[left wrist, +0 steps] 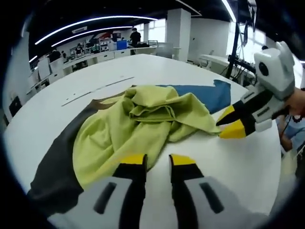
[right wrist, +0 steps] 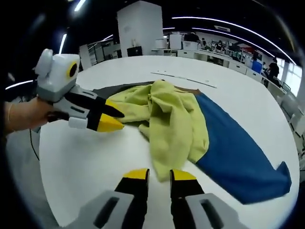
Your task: Fold the garment on the visible template until the final outline fits inside the template.
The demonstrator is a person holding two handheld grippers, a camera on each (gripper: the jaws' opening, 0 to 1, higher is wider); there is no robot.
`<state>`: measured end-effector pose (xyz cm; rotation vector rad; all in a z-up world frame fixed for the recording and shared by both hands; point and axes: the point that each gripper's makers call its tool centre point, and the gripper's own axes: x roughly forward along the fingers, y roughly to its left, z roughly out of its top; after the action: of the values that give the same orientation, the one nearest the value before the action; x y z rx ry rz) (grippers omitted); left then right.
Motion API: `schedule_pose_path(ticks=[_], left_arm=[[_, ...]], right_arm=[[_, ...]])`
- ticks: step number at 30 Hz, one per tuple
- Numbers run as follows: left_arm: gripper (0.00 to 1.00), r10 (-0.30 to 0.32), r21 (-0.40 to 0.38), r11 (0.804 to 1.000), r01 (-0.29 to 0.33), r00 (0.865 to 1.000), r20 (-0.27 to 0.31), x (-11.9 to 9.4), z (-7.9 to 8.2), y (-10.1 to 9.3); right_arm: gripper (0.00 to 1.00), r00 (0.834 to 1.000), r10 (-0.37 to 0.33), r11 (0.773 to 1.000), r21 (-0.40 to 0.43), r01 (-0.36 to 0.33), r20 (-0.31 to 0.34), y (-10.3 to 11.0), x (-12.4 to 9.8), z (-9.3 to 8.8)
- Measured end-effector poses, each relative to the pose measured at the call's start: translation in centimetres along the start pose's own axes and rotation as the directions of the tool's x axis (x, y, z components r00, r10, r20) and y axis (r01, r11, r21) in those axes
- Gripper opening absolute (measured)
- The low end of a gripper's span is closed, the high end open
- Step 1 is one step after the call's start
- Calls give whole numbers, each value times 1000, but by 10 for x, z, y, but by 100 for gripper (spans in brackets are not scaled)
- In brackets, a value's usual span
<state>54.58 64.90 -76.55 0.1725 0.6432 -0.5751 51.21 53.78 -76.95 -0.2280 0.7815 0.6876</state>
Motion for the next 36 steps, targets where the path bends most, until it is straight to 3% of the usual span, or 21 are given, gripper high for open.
schedule_pose_path(ticks=[11,15,23,25,26,28,31,36], left_arm=[[15,59,10,998,-59,998,12,9,5,13],[3,82,-3,997,-82,997,10,9,6,18],[0,57,-86,995,-56,998,9,4,5,23],[0,56,-87,995,-54,998,18,1,7,23],[0,55,-87,995,-53,998,20,0,8,23],[0,52,-93,994,-50,998,24,-2,10,24],[0,52,-110,993,-48,998,35,-5,14,24],[0,58,-124,991,-51,997,57,-12,22,27]], right_arm=[[8,1000,-24,999,45,23,16,-5,4,2],[0,999,-41,998,49,41,16,-9,4,2],[0,999,-33,998,56,32,12,-9,4,1],[6,1000,0,999,54,-1,14,-1,4,2],[7,1000,-4,999,46,3,14,0,4,1],[5,999,-35,998,-45,35,3,-4,5,1],[8,1000,-27,999,-47,27,2,1,6,1],[12,999,-47,990,-131,46,-2,5,6,-1]])
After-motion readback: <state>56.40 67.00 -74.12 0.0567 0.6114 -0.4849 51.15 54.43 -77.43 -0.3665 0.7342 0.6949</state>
